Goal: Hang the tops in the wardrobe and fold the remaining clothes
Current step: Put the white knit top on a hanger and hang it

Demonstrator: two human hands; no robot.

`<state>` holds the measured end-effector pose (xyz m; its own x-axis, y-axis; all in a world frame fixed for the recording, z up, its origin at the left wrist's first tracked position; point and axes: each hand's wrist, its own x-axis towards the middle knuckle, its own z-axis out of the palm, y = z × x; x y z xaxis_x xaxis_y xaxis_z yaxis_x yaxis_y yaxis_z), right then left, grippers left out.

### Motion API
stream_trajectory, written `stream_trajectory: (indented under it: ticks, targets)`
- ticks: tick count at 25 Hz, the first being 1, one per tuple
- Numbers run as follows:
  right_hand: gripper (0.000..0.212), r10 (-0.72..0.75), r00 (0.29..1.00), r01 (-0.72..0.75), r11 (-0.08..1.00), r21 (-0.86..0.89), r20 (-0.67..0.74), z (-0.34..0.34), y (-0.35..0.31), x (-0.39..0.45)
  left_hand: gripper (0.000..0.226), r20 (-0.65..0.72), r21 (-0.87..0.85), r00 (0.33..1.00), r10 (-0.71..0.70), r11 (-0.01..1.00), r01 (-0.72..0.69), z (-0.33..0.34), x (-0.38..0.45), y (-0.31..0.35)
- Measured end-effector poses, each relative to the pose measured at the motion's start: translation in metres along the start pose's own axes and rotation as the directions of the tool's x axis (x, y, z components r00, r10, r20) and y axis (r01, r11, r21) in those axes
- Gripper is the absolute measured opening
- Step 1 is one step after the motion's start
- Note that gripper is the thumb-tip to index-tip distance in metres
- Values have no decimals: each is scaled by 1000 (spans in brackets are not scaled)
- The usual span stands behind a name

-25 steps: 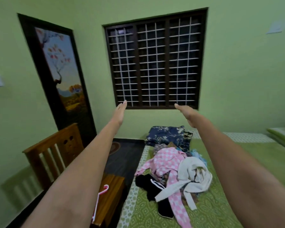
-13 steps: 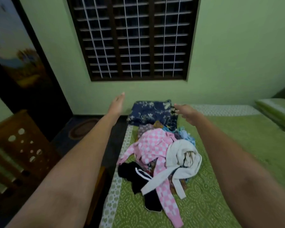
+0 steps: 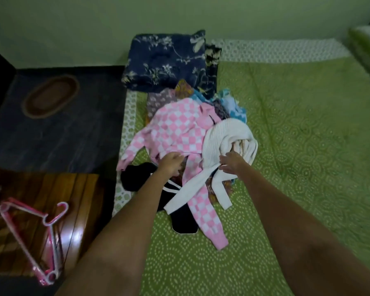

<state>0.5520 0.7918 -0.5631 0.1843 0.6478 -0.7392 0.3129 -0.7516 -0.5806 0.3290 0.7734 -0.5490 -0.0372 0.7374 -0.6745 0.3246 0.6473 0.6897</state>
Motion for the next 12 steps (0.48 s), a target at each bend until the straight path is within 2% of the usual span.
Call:
stream_trajectory:
  ticks: [5,7,10,11,12]
  targets:
    - [35,-33,989,40,998,49,-141,9,15,100,42,86,42,994,-67,997,63,41,71,-49]
    - [41,26,988,-1,986,168,-150,11,19,129,38,79,-18,996,-38,999,39,49,91,-64]
    - [45,88,975,-39,973,229,-207,17,25,145,26,-2,-137,1000,12,991,-12,52,108,-69]
    - [48,101,985,-57,957,285,-140,20,27,138,23,-27,-160,999,25,987,-29,54,110,-65]
    - [48,91,996,-93,937,336,21,25,33,130,23,-48,-181,998,27,983,-36,56,113,-63]
